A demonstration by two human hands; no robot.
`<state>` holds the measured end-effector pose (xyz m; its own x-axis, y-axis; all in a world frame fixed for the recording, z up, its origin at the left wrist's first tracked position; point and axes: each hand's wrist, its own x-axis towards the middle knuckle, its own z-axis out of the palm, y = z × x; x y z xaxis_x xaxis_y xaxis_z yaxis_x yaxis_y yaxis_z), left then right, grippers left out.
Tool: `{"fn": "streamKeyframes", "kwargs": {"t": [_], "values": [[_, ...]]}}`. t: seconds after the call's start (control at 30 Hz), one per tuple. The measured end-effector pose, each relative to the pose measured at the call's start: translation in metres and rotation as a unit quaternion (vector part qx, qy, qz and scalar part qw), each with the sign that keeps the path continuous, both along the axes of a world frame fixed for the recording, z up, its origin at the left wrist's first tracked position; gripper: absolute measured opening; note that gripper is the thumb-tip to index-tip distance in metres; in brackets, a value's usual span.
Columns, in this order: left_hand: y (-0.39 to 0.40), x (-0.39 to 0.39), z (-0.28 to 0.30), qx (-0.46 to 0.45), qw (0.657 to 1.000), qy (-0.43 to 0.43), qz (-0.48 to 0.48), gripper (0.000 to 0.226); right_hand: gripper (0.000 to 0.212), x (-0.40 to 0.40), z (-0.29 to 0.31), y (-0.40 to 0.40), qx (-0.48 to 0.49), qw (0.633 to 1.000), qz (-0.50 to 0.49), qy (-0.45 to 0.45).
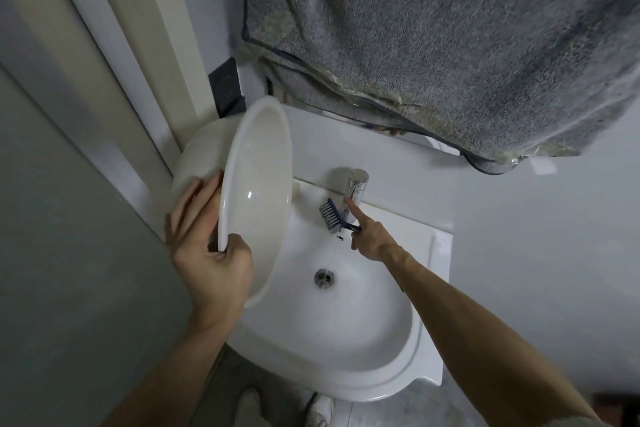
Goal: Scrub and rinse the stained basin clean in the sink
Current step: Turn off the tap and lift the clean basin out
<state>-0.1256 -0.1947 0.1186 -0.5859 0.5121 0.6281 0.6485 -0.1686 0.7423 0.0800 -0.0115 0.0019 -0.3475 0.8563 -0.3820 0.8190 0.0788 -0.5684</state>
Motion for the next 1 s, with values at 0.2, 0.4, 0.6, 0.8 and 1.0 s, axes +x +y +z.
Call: {"fn": "streamKeyframes", "kwargs": {"t": [0.2, 0.4, 0.6, 0.8, 1.0], "values": [[0.009, 0.022, 0.020, 0.001, 0.997, 0.074, -0.006, 0.069, 0.074, 0.023, -0.002, -0.008, -0.011, 0.997, -0.010, 0.074], [0.020, 0.037, 0.014, -0.045, 0.996, 0.075, -0.011, 0.075, 0.009, 0.079, -0.027, -0.004, 0.010, 0.996, -0.072, 0.044], [0.020, 0.036, -0.001, -0.076, 0.997, 0.011, 0.004, 0.079, 0.008, 0.118, -0.059, 0.023, 0.059, 0.991, -0.097, -0.069], [0.009, 0.034, -0.004, -0.117, 0.989, 0.067, 0.068, 0.078, 0.007, 0.116, -0.086, 0.056, 0.077, 0.990, -0.097, -0.066], [0.003, 0.036, -0.002, -0.132, 0.983, 0.057, 0.113, 0.082, 0.022, 0.104, -0.105, 0.071, 0.117, 0.978, -0.135, -0.109]]}}
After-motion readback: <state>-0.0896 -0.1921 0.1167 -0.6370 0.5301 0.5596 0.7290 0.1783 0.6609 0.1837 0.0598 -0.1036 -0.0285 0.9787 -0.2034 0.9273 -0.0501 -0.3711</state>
